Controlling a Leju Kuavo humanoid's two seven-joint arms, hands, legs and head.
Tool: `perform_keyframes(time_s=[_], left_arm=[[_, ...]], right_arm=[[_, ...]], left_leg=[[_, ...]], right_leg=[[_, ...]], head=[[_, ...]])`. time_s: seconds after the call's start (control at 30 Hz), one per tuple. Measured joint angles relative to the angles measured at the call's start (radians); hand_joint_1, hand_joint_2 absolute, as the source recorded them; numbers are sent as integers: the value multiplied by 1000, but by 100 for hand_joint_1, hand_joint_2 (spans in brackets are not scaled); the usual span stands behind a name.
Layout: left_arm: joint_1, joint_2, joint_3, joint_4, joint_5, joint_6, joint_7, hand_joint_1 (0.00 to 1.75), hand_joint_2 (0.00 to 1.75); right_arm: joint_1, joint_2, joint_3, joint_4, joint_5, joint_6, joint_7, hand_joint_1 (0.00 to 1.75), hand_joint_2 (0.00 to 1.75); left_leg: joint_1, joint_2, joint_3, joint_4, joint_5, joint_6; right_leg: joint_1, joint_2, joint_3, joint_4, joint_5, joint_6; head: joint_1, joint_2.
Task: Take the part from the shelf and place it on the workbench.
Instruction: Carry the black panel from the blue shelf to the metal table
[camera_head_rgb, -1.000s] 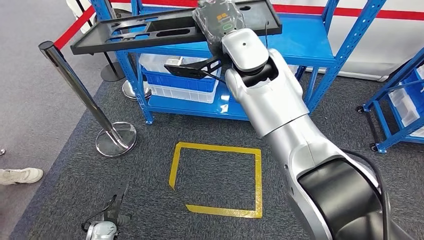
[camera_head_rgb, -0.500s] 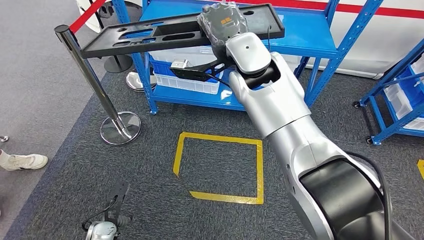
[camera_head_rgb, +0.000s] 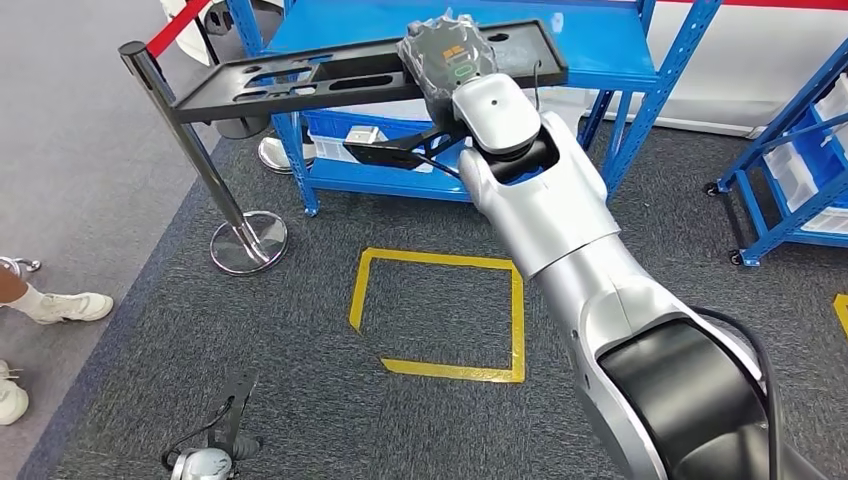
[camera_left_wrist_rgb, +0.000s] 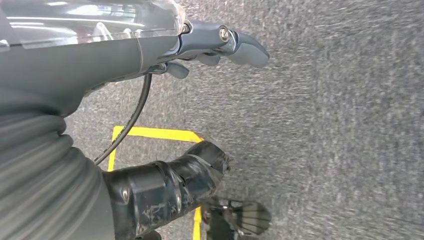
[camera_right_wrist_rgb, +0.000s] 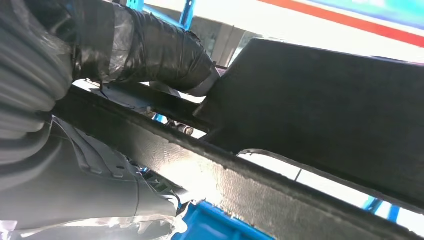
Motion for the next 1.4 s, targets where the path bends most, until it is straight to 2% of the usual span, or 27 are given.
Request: perform_keyframes(time_s=[0.03,0.1,0.17,0.23,0.3,0.37,0.4,0.43,0.47,0.5,0.57,0.6,0.67,0.73,0.8,0.87,0.9,0.93,0.97,1.0,1.03,1.07,1.13,1.17,1.23,1.3,1.4], left_arm=[[0,0,0,0,0,0,0,0,175],[0,0,0,0,0,-1,-1,0,175],[2,0,0,-1,1,-2,-2,0,175],[3,-1,0,-1,1,-2,-2,0,175],[3,-2,0,-2,1,-3,-2,0,175],[2,-2,0,-2,1,-3,-2,0,175],[3,-2,0,-2,1,-3,-2,0,175],[3,-2,0,-2,2,-3,-2,0,175],[3,-1,0,-2,2,-4,-2,0,175],[3,-1,0,-2,4,-4,-2,0,175],[3,-2,0,-2,7,-5,-3,0,175],[3,-3,0,-3,9,-5,-3,0,175],[4,-4,0,-4,12,-8,-5,0,175],[5,-3,0,-4,14,-10,-5,0,175],[6,-2,0,-4,14,-10,-9,0,175],[8,0,0,-4,15,-5,-13,0,175],[9,0,0,-4,16,-3,-14,0,175],[10,0,0,-4,16,-2,-14,0,175],[12,1,0,-4,16,-2,-12,0,175],[13,1,0,-4,16,-2,-12,0,175],[14,1,0,-4,16,-2,-11,0,175],[15,1,0,-4,14,-2,-11,0,175],[16,1,0,-4,11,-4,-11,0,175],[16,1,0,-4,10,-6,-11,0,175],[18,1,0,-5,7,-7,-12,0,175],[19,0,0,-5,2,-9,-13,0,175],[21,-1,0,-5,-2,-11,-14,0,175]], right_arm=[[1,0,0,1,0,0,0,175,175],[1,0,0,1,0,-2,0,175,175],[2,-1,0,3,0,-4,0,175,175],[4,-2,0,6,0,-4,0,175,175],[4,-5,0,8,0,-4,0,175,175],[4,-7,0,11,0,-4,0,175,175],[4,-9,0,12,0,-4,0,175,175],[4,-10,0,15,0,-4,0,175,175],[5,-12,0,16,0,-4,0,175,175],[5,-14,0,18,0,-4,0,175,175],[3,-15,0,18,0,-5,0,175,175],[1,-14,0,18,0,-5,0,175,175],[-1,-14,0,19,0,-5,0,175,175],[-2,-14,1,20,0,-5,1,175,175],[-2,-13,3,23,0,-4,4,175,175],[-3,-12,6,25,0,-4,12,175,175],[-3,-12,6,26,0,-4,15,175,175],[-2,-12,6,27,0,-3,17,175,175],[-2,-12,6,28,0,-3,17,175,175],[-3,-12,6,29,0,-2,18,175,175],[-5,-12,6,29,0,0,19,175,175],[-9,-12,6,29,0,2,22,175,175],[-22,-12,6,30,0,9,29,175,175],[-30,-12,6,30,0,13,33,175,175],[-46,-12,6,33,0,24,43,175,175],[-67,-13,6,35,0,41,55,175,175],[-96,-14,6,37,0,56,67,175,175]], left_leg=[[1,0,42,-55,15,-1],[-3,-2,121,-172,8,2],[-9,-5,145,-217,-7,9],[-5,-4,134,-223,7,21],[-1,1,120,-228,25,38],[-3,4,100,-227,42,50],[-5,4,88,-225,51,52],[-6,4,76,-223,58,52],[-7,4,65,-219,65,52],[-7,4,54,-216,71,51],[-9,4,38,-212,83,48],[-9,4,32,-213,91,44],[-5,5,24,-222,112,32],[-1,3,17,-239,130,19],[-2,0,-1,-214,86,13],[-1,0,-30,-112,-6,10],[1,0,-42,-46,-35,6],[2,0,-48,7,-42,2],[3,0,-44,35,-29,-3],[5,1,-24,29,-1,-7],[7,1,11,-11,26,-10],[8,1,56,-71,33,-14],[5,-1,126,-182,8,-10],[2,-2,139,-207,-9,-5],[2,-1,135,-216,-6,12],[4,2,125,-218,8,32],[3,4,103,-219,28,47]], right_leg=[[-1,0,-14,10,4,3],[0,1,-38,27,12,13],[2,1,-49,32,26,22],[3,3,-56,33,30,31],[1,7,-74,81,-26,43],[-4,9,-104,200,-122,52],[-5,9,-116,262,-154,55],[-7,9,-117,303,-165,56],[-7,9,-104,312,-153,55],[-7,9,-73,286,-129,52],[-3,12,17,163,-94,38],[0,14,57,99,-93,31],[9,17,86,31,-100,23],[11,13,79,5,-75,18],[5,6,69,-20,-45,6],[1,2,52,-29,-27,-2],[1,1,41,-28,-20,-3],[1,0,31,-25,-13,-1],[-1,-1,20,-21,-6,2],[-3,-1,7,-14,0,5],[-6,-1,-6,-5,4,9],[-8,-1,-20,6,7,14],[-6,0,-43,27,13,24],[-4,1,-49,32,17,30],[-4,1,-55,35,25,42],[-8,3,-72,69,-7,53],[-11,6,-131,241,-122,64]], head=[[0,0],[0,0],[0,0],[0,0],[1,0],[1,0],[1,0],[1,0],[1,0],[1,0],[1,0],[1,0],[1,0],[1,0],[0,0],[0,0],[0,0],[0,0],[0,0],[0,0],[0,0],[0,0],[0,0],[0,0],[0,0],[0,0],[0,0]])
